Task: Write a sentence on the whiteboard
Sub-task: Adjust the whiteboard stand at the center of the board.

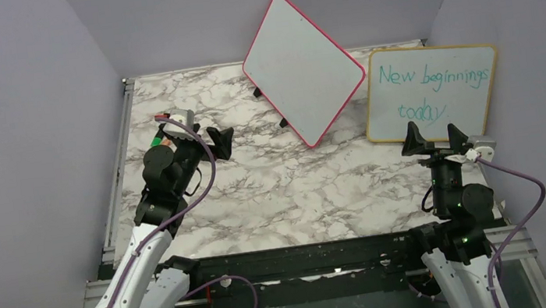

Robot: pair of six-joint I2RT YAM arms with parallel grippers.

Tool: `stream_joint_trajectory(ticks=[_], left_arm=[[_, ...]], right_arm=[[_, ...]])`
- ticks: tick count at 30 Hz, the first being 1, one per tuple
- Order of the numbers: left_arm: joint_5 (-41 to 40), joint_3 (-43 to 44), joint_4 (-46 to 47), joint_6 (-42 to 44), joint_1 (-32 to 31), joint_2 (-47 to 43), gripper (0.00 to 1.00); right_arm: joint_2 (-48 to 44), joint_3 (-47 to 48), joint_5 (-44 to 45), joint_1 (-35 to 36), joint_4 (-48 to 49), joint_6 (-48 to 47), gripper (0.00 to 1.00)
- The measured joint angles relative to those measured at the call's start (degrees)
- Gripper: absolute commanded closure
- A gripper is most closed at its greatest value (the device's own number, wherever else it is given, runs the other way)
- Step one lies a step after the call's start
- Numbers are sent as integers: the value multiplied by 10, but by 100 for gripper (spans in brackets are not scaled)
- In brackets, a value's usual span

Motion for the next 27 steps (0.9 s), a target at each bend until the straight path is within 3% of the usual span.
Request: stream_joint_trajectory(ticks=[18,27], left_arm=[[49,0,4,17,-1,54,1],[158,33,-3,56,-1,189,3]], right_arm=[[0,0,0,0,0,0,0],[-4,0,0,0,0,0,0]])
